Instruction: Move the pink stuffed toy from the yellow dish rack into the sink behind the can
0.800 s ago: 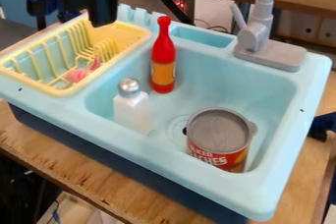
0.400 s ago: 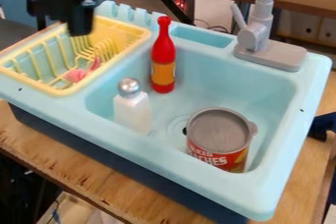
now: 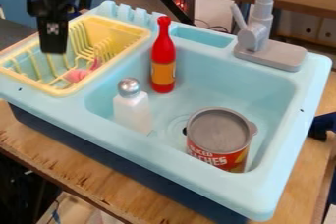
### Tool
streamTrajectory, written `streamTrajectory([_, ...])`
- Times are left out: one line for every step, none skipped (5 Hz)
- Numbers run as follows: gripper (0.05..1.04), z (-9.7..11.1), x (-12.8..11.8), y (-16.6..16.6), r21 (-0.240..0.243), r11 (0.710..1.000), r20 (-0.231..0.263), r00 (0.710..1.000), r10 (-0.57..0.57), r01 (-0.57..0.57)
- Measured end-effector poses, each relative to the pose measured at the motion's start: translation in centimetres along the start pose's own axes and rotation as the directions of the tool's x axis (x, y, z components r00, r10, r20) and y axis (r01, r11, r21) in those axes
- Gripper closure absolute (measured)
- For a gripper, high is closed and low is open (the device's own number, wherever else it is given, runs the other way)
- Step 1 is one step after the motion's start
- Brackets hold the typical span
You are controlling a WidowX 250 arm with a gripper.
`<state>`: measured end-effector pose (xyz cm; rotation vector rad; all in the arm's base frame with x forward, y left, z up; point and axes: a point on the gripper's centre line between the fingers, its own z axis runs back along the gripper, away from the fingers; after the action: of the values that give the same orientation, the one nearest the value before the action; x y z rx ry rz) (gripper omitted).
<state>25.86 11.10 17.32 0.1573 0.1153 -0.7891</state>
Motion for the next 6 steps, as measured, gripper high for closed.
streamTrajectory([0.082,-2.5,1.3,-0.6,0.016,0.994,0.072,0.991,-0.113,0.112])
streamTrajectory([0.082,-2.8,1.5,0.0,0.027,0.991,0.150,0.980,-0.131,0.129])
streamTrajectory([0.082,-3.9,1.4,0.3,-0.004,0.992,0.155,0.980,-0.123,0.125])
streamTrajectory([0.082,-4.3,1.1,1.5,-0.016,0.996,0.176,0.981,-0.086,0.090])
streamTrajectory([0.082,-6.1,1.5,1.9,-0.053,0.996,0.159,0.985,-0.065,0.075])
streamTrajectory([0.118,-6.7,2.1,2.6,-0.055,0.996,0.170,0.983,-0.062,0.072])
